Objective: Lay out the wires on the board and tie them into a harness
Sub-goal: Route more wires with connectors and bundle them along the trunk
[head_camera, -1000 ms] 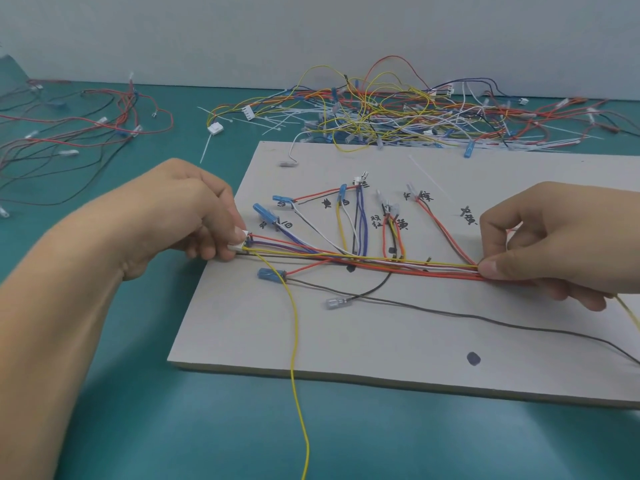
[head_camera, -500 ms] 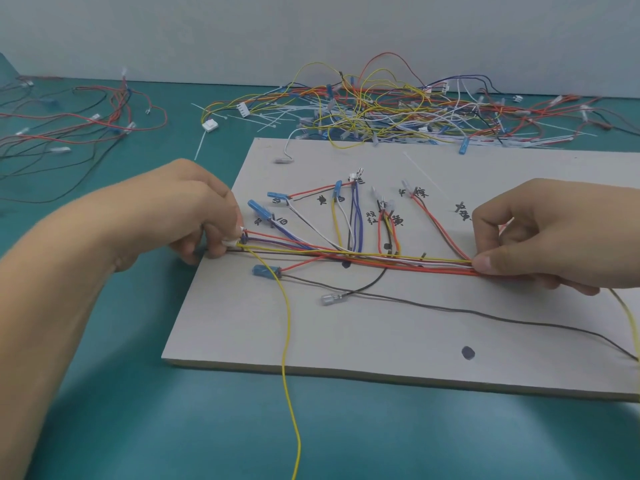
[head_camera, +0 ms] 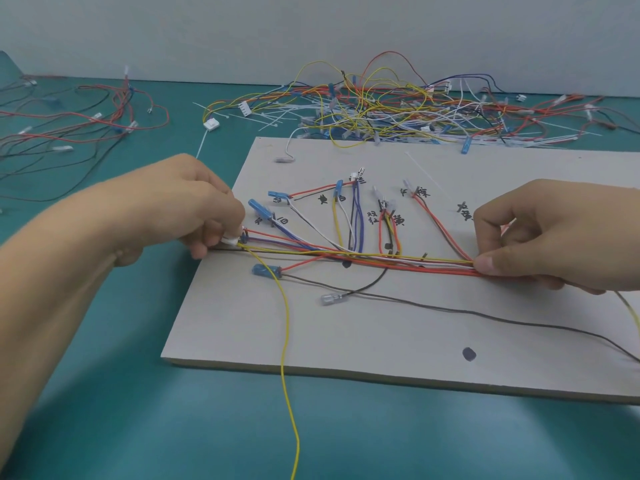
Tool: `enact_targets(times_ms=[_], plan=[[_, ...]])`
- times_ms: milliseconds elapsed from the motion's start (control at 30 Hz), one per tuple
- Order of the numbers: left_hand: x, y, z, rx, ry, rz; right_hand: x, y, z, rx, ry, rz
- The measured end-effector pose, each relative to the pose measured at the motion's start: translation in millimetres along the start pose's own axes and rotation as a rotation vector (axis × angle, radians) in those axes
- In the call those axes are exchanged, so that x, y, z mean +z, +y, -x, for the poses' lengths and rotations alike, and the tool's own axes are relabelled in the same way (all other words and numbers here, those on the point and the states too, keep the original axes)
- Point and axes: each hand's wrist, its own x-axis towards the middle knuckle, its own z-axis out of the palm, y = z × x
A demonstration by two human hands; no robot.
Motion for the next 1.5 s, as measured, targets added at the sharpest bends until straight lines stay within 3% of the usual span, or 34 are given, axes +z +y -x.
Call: enact_targets(times_ms=[433,900,1233,1400,1500], plan=[[-7,-12,1,-0.015,-0.078,0.111,1,2,0,-0.013,0.015,0.029],[1,14,12,0.336,0.163,-0.148,-2,-6,5,0.068,0.055,0.014],[53,85,7,0.607,-0.059,-0.256,-6,-9,10,0.135,0.085,-0.015],[90,102,-7,0.709,-0.127,-0.250,-12,-9,13,0.153,0.200,0.174],[103,112,-13,0.757,-0.148,-0.247,-12,-8,12,0.160,0.205,0.169]])
